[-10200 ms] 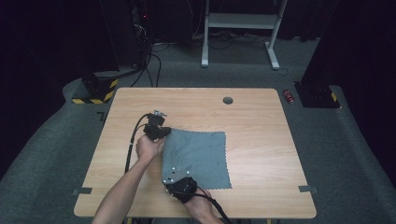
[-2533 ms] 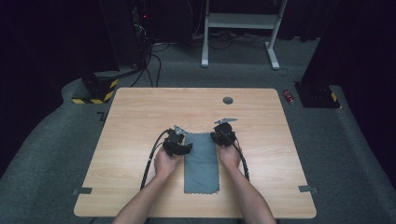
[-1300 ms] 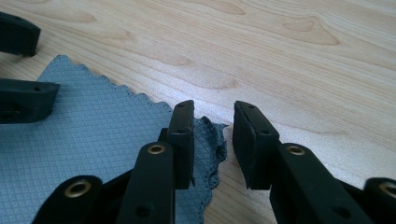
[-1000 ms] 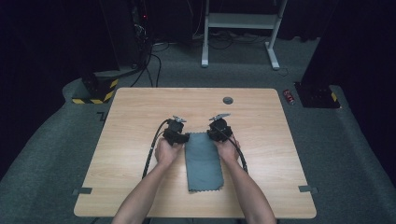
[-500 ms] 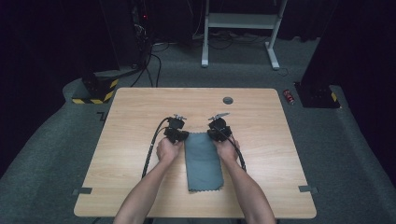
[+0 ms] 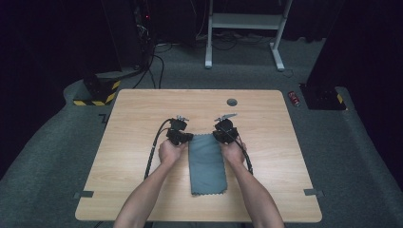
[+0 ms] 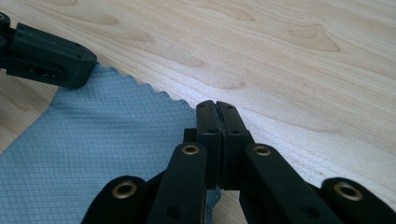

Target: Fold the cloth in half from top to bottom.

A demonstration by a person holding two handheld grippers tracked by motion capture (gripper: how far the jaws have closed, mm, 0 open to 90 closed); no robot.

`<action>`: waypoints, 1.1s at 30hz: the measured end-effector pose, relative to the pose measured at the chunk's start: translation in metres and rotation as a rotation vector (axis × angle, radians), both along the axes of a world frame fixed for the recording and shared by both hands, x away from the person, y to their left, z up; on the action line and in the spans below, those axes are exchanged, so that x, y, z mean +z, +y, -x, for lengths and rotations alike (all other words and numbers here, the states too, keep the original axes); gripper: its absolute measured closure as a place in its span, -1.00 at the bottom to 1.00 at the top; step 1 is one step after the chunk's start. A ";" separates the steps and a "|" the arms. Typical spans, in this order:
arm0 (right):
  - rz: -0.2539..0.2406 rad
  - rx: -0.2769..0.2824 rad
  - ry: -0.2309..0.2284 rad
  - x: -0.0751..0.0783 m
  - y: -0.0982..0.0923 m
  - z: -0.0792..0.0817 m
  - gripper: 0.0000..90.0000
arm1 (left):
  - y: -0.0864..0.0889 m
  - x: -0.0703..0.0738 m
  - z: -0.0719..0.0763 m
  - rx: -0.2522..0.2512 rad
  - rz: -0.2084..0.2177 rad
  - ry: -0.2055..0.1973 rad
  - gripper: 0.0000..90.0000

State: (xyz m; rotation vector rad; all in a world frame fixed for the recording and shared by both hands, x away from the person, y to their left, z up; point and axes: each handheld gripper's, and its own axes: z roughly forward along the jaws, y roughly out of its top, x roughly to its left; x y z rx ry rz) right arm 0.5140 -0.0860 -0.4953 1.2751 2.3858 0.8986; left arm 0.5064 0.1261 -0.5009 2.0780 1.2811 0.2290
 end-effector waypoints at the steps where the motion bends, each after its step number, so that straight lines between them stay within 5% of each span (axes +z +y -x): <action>1: -0.001 -0.001 -0.001 0.001 -0.001 0.000 0.98 | 0.000 0.002 0.000 -0.001 0.008 0.000 0.99; 10: -0.045 -0.035 -0.002 0.009 -0.013 -0.005 0.98 | -0.007 0.023 -0.010 -0.039 0.005 -0.062 0.99; 16: -0.053 -0.042 -0.057 0.031 -0.016 -0.009 0.98 | -0.009 0.043 -0.017 -0.035 0.016 -0.101 0.99; 33: -0.052 0.057 -0.069 0.022 -0.031 0.033 0.98 | -0.010 0.030 0.033 -0.165 0.020 -0.104 0.99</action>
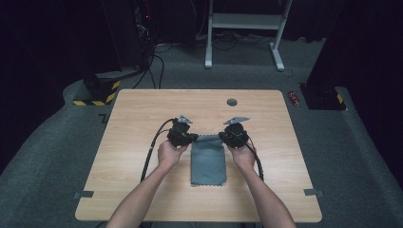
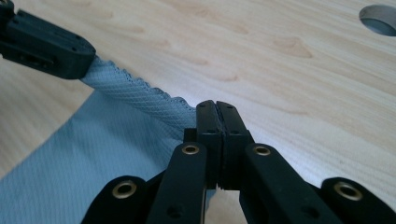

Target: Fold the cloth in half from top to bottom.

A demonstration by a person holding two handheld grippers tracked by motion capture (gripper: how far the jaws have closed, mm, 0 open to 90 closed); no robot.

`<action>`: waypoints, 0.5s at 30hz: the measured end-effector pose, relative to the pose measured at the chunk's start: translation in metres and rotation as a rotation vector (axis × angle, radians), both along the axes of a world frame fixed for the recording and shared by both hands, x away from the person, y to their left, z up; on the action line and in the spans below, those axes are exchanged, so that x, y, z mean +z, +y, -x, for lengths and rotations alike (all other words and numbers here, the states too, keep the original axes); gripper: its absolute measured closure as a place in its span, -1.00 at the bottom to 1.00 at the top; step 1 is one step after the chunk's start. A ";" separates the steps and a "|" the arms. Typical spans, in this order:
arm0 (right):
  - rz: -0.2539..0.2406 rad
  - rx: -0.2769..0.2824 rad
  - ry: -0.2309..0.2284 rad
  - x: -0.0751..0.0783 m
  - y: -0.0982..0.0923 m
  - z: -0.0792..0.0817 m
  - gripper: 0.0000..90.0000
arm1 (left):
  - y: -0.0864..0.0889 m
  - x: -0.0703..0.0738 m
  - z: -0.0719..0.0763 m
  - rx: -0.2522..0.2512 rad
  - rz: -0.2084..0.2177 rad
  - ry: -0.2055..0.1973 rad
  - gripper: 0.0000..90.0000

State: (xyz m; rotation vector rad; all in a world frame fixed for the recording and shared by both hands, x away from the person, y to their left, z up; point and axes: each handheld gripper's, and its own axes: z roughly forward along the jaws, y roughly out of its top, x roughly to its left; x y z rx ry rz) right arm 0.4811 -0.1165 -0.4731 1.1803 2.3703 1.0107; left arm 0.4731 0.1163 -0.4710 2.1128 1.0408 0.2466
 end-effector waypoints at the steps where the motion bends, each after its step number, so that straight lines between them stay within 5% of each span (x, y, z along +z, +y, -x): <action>1: 0.003 0.008 -0.003 0.000 -0.001 0.003 0.98 | 0.000 0.000 0.003 -0.003 0.001 0.000 0.99; 15: -0.029 0.055 -0.008 -0.010 -0.013 0.043 0.98 | 0.000 -0.008 0.039 -0.045 0.032 0.001 0.99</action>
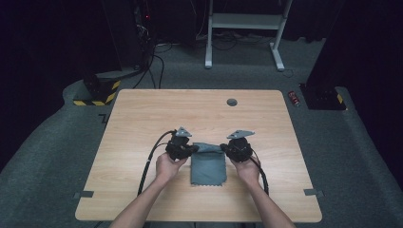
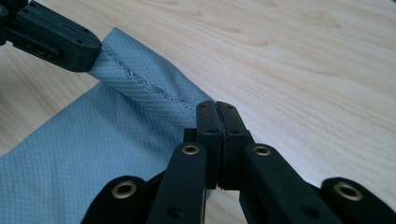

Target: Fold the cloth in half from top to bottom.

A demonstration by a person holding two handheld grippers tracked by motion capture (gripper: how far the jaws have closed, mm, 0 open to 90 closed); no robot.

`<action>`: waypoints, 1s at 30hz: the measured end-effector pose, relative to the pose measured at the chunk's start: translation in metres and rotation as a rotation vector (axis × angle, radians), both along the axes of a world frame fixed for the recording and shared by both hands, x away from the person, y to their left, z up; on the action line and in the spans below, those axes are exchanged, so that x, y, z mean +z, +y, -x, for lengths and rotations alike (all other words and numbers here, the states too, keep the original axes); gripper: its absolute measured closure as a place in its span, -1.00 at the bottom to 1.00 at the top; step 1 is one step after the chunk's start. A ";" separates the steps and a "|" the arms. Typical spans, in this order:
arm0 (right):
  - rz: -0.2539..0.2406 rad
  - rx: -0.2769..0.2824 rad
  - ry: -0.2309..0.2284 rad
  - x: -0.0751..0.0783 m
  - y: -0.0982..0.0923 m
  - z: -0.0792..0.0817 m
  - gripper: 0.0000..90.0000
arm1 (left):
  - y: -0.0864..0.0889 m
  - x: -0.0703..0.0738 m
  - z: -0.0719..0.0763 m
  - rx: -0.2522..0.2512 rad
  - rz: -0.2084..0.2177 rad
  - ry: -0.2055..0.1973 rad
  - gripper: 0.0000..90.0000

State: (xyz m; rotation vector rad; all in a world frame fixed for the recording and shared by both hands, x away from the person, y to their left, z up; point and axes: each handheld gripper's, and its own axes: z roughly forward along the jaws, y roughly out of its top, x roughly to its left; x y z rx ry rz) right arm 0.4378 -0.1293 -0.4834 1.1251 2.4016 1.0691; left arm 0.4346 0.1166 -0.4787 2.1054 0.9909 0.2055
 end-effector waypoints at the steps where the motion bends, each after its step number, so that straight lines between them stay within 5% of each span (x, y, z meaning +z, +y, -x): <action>1: -0.003 -0.003 0.004 -0.001 0.000 0.002 0.98 | 0.000 -0.001 0.001 0.001 0.006 0.004 0.99; 30: -0.043 0.015 -0.003 -0.001 -0.008 0.025 0.98 | -0.001 0.003 0.027 -0.037 -0.006 -0.043 0.99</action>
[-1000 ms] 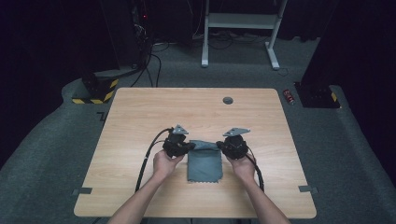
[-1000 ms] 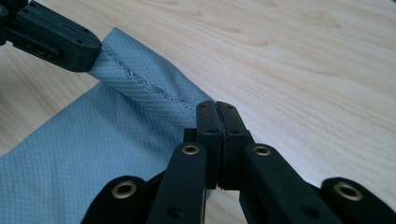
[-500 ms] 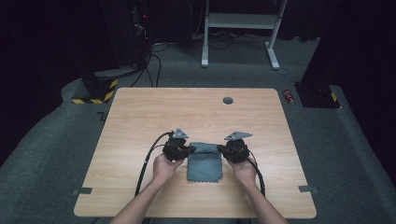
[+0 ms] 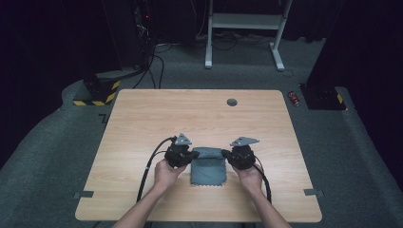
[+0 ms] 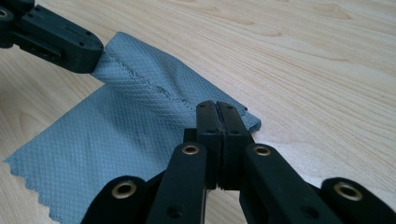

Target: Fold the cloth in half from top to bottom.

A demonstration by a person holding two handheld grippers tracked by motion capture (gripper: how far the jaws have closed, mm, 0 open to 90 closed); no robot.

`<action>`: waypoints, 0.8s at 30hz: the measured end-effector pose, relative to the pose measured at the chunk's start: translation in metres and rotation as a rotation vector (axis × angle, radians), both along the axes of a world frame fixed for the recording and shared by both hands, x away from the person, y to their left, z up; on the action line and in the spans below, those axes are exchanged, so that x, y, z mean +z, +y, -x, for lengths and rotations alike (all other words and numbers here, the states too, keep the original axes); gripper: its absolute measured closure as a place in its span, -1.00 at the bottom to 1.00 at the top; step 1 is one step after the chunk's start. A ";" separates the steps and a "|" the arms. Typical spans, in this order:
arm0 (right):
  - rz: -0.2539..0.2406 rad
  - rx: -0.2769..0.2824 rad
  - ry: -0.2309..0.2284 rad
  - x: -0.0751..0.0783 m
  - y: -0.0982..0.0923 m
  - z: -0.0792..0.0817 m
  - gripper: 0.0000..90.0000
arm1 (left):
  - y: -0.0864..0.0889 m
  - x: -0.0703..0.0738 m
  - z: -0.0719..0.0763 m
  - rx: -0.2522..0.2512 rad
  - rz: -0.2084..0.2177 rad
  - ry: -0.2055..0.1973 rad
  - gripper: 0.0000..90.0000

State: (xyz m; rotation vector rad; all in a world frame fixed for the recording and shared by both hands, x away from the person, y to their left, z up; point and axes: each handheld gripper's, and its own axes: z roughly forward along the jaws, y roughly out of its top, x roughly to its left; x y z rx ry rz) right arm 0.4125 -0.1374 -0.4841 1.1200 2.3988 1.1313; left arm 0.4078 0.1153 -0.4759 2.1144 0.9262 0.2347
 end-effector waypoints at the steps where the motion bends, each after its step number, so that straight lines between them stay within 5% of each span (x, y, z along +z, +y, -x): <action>1: 0.000 0.000 0.000 0.000 0.000 0.000 0.98 | 0.000 0.000 0.000 -0.002 0.000 -0.002 0.99; 24: 0.001 0.045 -0.020 0.003 -0.004 0.016 0.98 | 0.003 0.001 0.016 -0.025 0.014 -0.014 0.99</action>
